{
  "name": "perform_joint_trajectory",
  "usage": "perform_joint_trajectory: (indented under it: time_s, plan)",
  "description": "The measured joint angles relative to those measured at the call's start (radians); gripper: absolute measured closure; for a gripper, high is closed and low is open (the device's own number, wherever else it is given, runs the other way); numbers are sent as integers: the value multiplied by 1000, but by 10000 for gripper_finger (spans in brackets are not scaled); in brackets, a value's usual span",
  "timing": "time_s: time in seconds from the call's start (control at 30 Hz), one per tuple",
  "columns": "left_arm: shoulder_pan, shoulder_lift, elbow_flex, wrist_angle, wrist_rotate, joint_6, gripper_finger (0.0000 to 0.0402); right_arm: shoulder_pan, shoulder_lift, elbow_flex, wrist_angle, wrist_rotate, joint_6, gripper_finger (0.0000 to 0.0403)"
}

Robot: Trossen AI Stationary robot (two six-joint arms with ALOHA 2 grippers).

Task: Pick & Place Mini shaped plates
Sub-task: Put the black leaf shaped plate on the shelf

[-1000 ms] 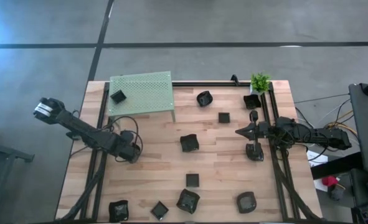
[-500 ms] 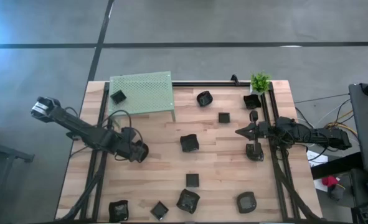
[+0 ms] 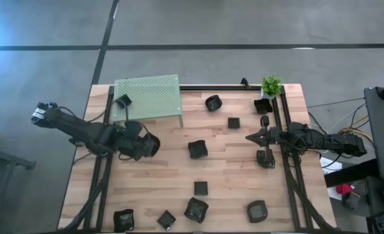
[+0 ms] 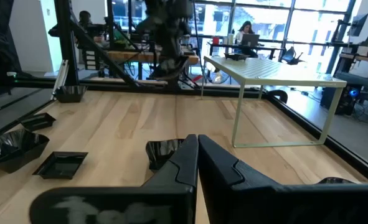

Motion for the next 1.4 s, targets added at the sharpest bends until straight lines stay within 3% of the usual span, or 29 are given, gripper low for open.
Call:
perform_joint_trajectory:
  time_s: [0.33,0.67,1.0,1.2,1.4]
  plan:
    - [258,0,149,-13,-20,287,401,0,0,0,0,0,0,394]
    - [634,-2,195,17,-15,539,401,0,0,0,0,0,0,394]
    - [998,11,193,152,265,770,401,0,0,0,0,0,19,394]
    - [1071,39,157,170,344,813,401,0,0,0,0,0,19,394]
    - [1079,53,149,216,347,826,401,0,0,0,0,0,20,394]
